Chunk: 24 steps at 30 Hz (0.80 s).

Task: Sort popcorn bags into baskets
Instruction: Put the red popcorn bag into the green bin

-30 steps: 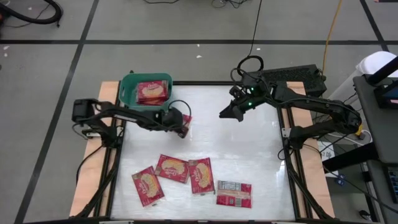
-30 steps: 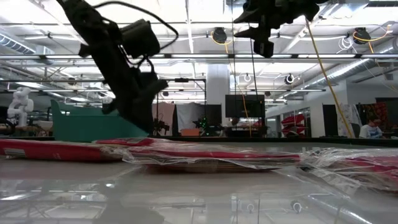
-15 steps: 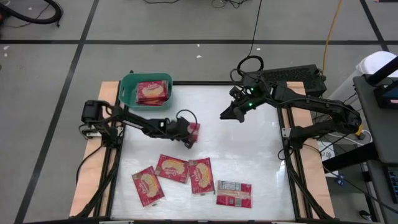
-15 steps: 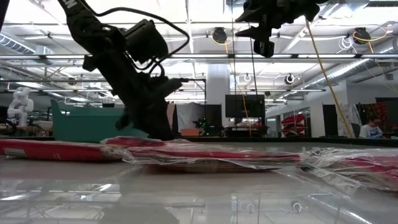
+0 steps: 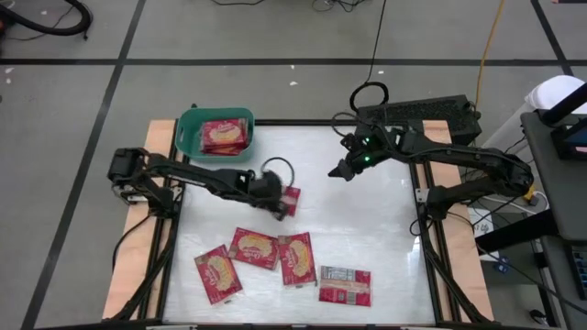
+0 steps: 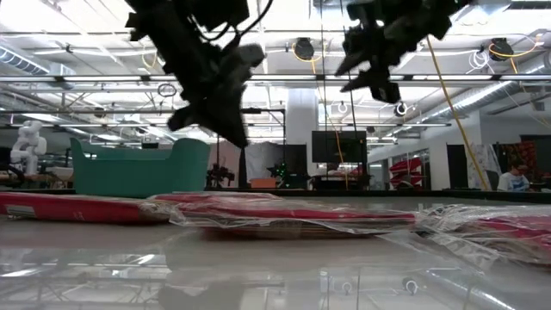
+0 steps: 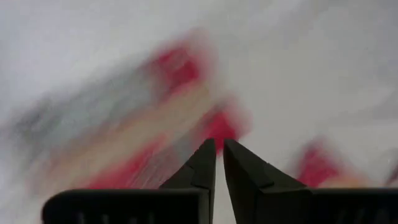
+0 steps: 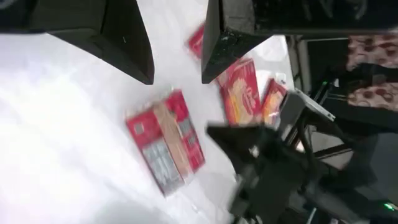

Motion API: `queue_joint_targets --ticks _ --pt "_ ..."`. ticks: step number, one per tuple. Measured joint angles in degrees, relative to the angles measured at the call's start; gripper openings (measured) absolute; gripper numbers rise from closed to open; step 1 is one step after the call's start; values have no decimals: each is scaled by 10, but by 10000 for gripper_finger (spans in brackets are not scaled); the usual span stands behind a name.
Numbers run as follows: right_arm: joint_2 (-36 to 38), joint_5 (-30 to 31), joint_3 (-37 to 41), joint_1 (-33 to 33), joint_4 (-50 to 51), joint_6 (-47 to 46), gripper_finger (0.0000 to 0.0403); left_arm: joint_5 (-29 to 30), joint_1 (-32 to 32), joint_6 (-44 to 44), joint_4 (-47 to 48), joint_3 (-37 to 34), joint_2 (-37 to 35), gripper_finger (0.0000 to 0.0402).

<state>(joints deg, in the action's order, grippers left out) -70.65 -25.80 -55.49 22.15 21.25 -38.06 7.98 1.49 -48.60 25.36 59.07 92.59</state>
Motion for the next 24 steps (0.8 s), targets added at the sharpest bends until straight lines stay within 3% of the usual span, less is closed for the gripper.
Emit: queue_joint_targets --ticks 4,7,10,18,24 --pt "0 -25 66 -13 -68 -76 135 -73 -16 -115 123 0 -12 37" --pt "0 -30 112 -30 -148 -131 144 -99 -19 -120 175 -12 -25 59" --pt "0 -30 152 -46 -227 -180 150 -106 -18 -106 185 -28 -29 110" --pt "0 -55 184 -69 -331 -259 153 -79 -19 -67 173 -87 -28 269" --pt "0 -56 184 -86 -362 -310 153 -26 -16 35 107 -117 -28 310"
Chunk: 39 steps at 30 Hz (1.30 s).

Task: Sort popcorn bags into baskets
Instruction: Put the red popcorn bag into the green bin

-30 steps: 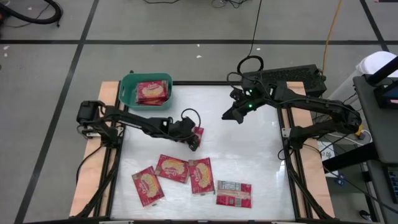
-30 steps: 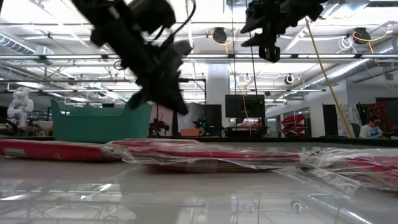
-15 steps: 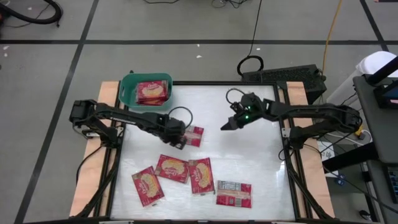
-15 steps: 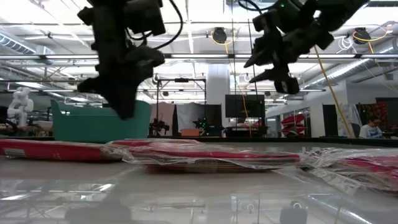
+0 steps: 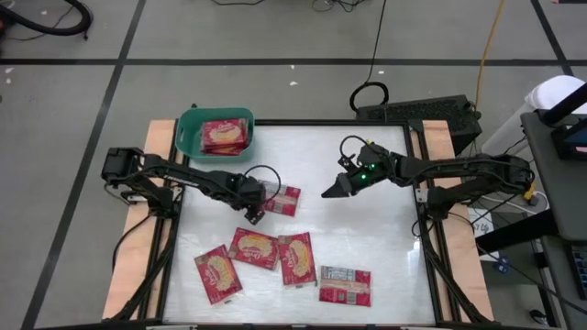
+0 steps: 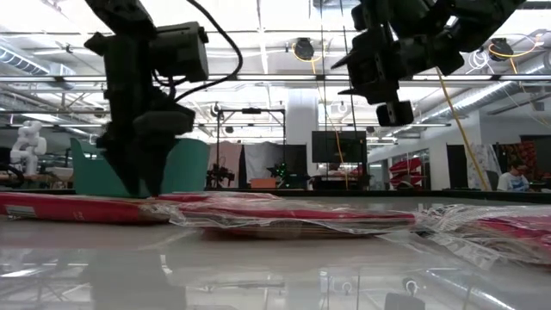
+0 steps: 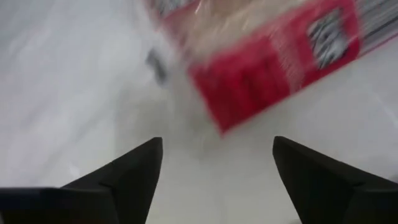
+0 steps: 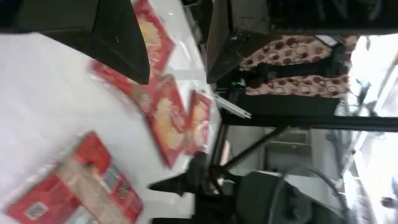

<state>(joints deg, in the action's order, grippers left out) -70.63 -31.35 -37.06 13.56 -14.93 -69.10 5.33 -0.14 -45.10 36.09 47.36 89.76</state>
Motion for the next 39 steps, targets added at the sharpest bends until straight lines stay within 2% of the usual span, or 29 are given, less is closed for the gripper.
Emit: queue_joint_targets --ticks 5,8,12,15,19,21,23,26,29,35,39 --pt "0 28 0 -16 -32 -41 153 17 -16 63 -102 -36 4 294" --pt "0 32 0 -25 -49 -55 153 20 -26 75 -125 -49 7 276" --pt "0 70 0 -41 -50 -56 153 25 -33 106 -178 -76 7 240" --pt "0 95 0 -52 -54 -56 153 26 -35 144 -212 -90 7 190" --pt "0 141 0 -74 -63 -65 153 24 -36 179 -271 -104 8 94" --pt "0 177 0 -89 -83 -67 153 12 -38 200 -305 -105 3 40" --pt "0 226 0 -106 -106 -67 153 -18 -44 207 -351 -105 5 13" --pt "0 296 0 -127 -125 -63 153 -42 -57 208 -426 -105 4 10" --pt "0 328 0 -139 -117 -51 153 -50 -63 188 -472 -105 3 4" --pt "0 329 -1 -141 -53 -38 153 -60 -61 163 -491 -99 -35 3" --pt "0 331 0 -141 -60 -7 153 -75 -62 117 -494 -93 -71 2"
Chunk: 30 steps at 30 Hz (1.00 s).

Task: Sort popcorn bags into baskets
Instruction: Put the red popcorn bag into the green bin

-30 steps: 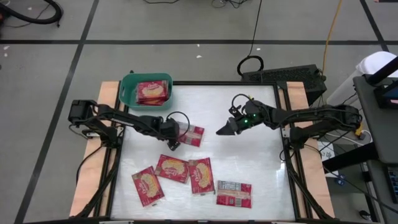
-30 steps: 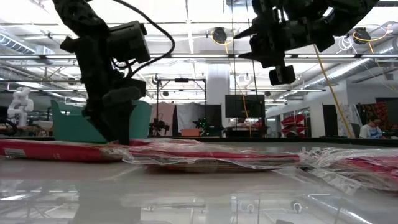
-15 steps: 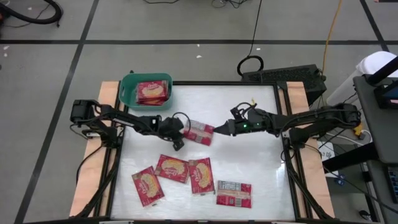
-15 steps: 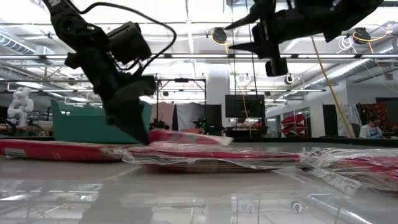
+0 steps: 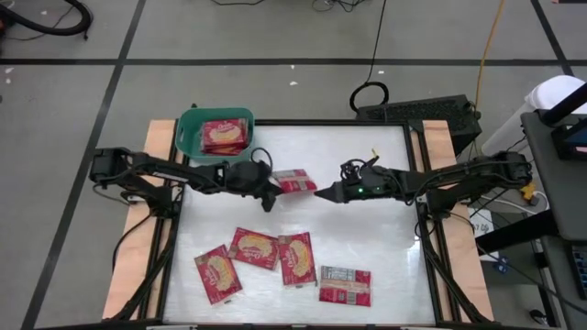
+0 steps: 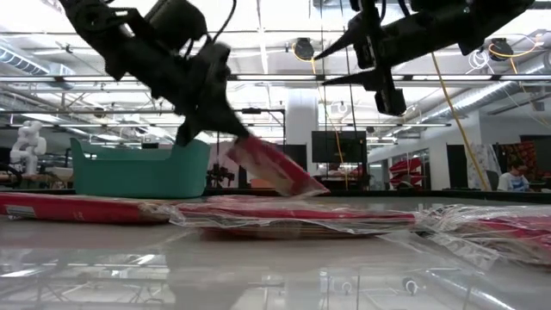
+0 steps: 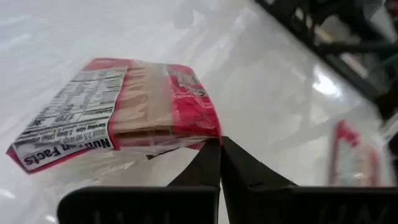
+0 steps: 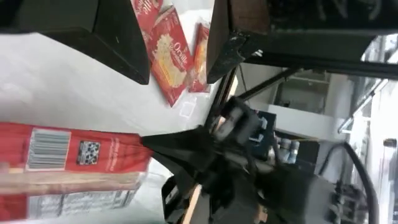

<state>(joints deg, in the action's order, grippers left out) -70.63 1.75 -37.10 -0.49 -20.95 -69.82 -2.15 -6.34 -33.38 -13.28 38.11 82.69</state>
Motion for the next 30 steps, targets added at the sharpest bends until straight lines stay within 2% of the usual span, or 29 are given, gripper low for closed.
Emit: queue_joint_targets --ticks 5,9,14,17,21,24,30 --pt "2 15 -1 0 -113 125 153 -10 -7 -76 3 -1 -49 1" --pt "2 25 -18 0 -108 251 153 -46 -16 -158 0 7 -71 1" --pt "2 10 -62 35 -118 325 166 -61 -25 -245 -15 25 -93 1" --pt "2 -23 -116 62 -58 378 189 -64 -35 -274 -71 34 -97 1" --pt "-5 -47 -206 87 141 461 228 -70 -52 -316 -101 34 -100 1" --pt "-12 -31 -250 96 259 531 250 -73 -60 -330 -121 37 -103 1" --pt "-26 -35 -272 116 309 620 257 -94 -72 -350 -150 36 -102 0"
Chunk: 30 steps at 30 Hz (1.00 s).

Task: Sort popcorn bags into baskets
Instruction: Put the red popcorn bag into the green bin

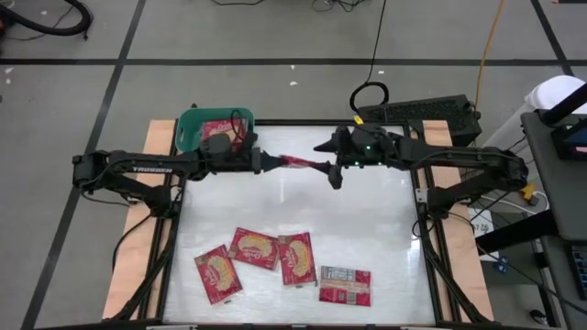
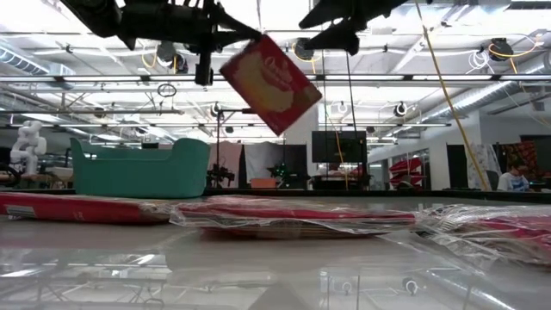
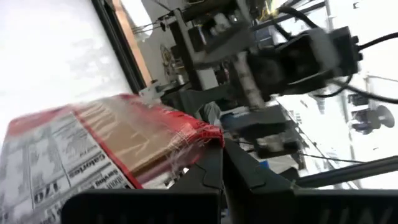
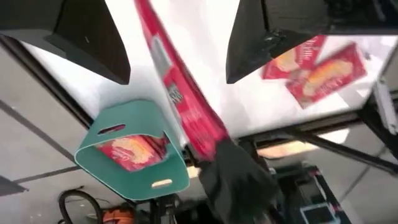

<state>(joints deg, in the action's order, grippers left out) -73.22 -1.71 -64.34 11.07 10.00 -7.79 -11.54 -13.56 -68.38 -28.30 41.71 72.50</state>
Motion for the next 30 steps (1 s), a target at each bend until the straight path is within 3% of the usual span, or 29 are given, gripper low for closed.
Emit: queue_joint_targets --ticks 5,10,20,24,30 --pt "-39 -57 1 6 -9 14 243 -6 2 -10 -14 0 1 0" --pt "-81 -42 1 -3 -39 -7 204 -24 5 -14 -19 0 1 0" --pt "-88 -46 1 -23 -55 -53 20 -47 8 -9 -37 0 1 6" --pt "-81 -46 1 -24 -55 -99 20 -46 8 33 -91 -1 0 50" --pt "-31 -44 2 -19 -47 -136 15 -34 -14 62 -123 13 -33 172"
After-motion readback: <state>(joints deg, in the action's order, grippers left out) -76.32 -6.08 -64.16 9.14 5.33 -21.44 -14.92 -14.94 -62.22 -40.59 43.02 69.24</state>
